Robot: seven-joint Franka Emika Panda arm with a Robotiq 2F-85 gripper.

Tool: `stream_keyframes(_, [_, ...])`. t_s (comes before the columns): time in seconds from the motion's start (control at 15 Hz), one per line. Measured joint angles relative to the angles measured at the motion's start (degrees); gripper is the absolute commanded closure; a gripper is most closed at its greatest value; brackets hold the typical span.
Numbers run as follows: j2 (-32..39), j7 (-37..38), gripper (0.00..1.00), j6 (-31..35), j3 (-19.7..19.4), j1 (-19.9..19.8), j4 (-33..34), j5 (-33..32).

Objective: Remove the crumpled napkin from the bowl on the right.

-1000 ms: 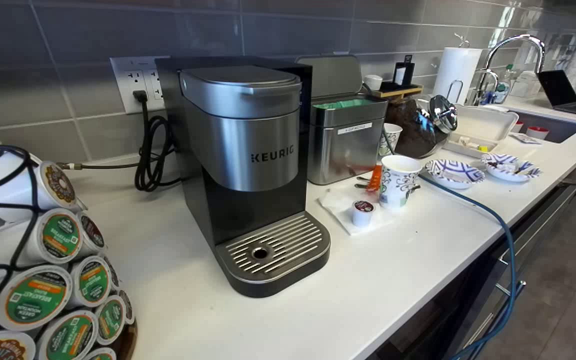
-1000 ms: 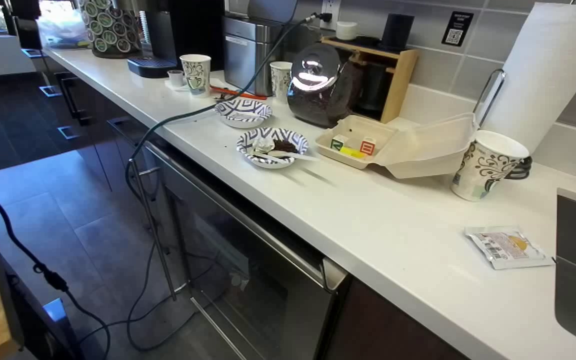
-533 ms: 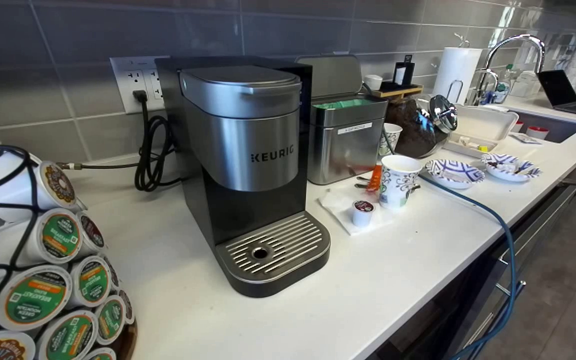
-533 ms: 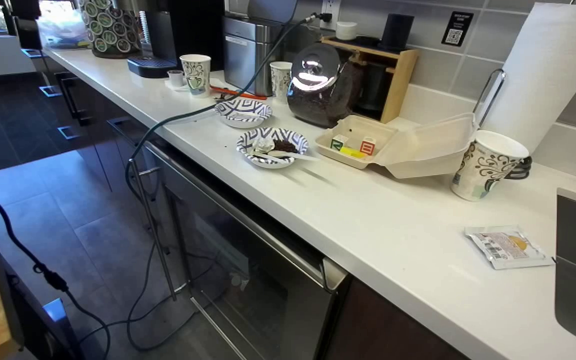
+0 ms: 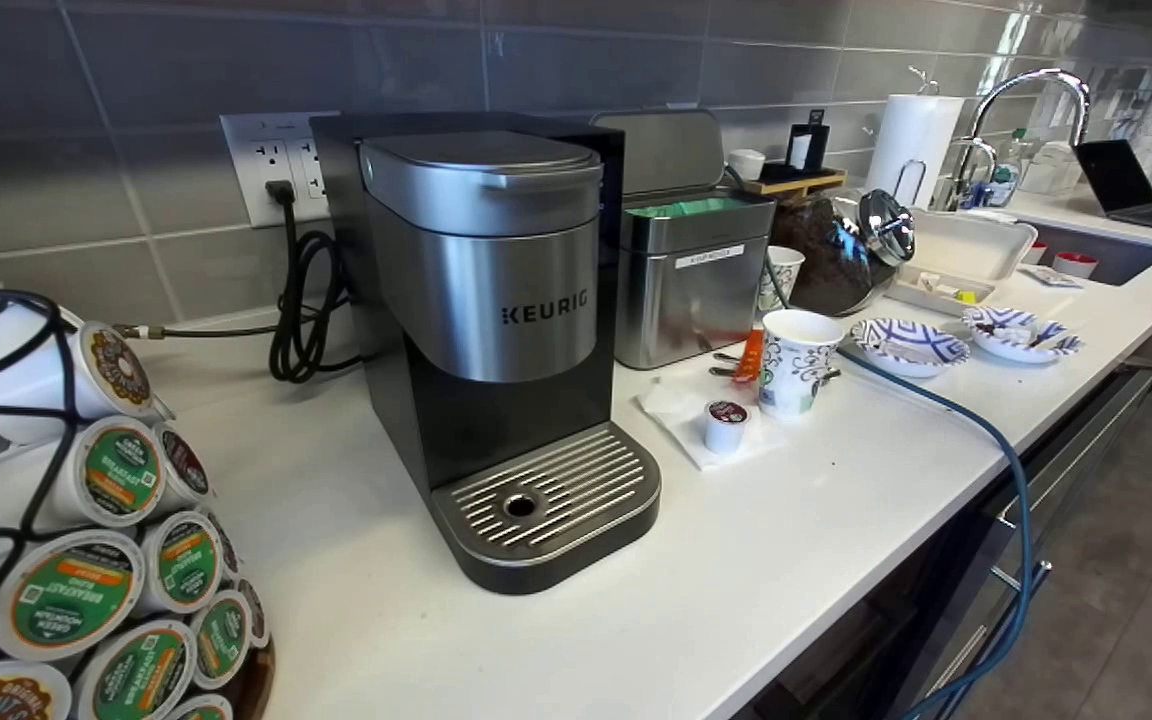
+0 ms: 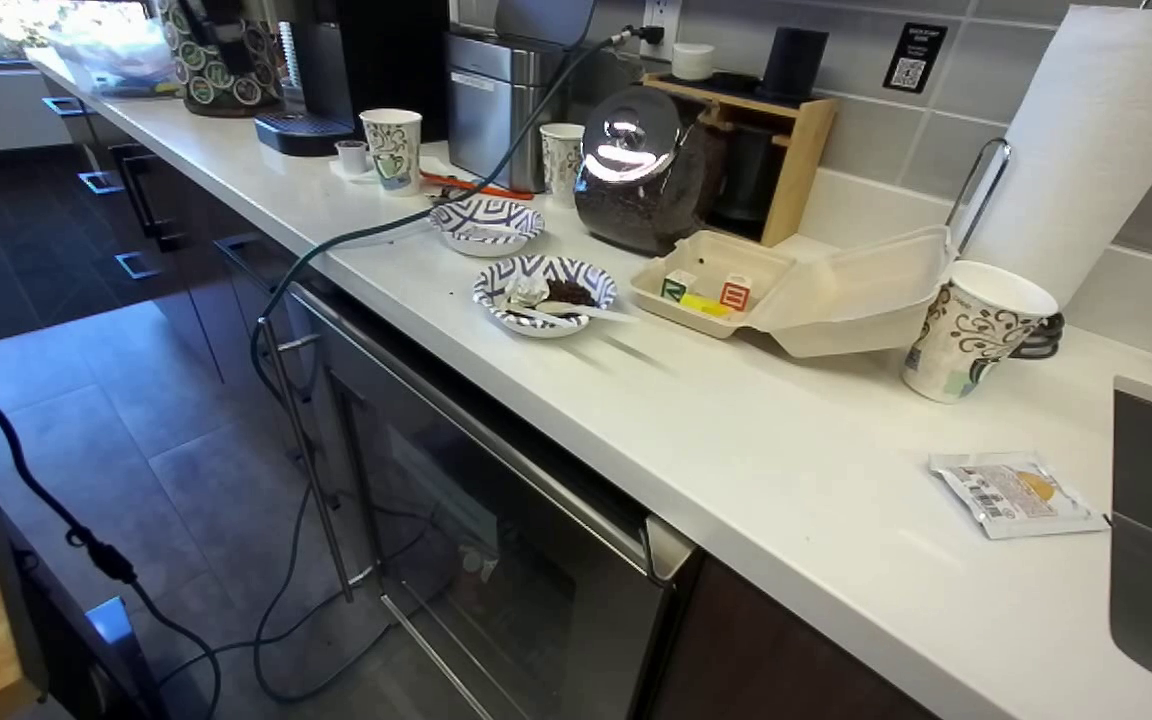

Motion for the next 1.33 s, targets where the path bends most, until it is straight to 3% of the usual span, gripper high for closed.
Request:
stream_keyframes(0.27, [13.5,-3.6,0.0,11.8,-2.0,0.7,8.7,0.8])
stream_keyframes(0.6, [30.1,-15.8,0.0,10.4,-5.4,0.2,21.3,7.2])
stream_keyframes(1.0, [30.2,-15.0,0.0,10.2,-3.6,-1.1,21.8,7.5])
stream_keyframes(1.33, [40.9,-14.2,0.0,9.5,-3.9,-5.6,29.7,12.6])
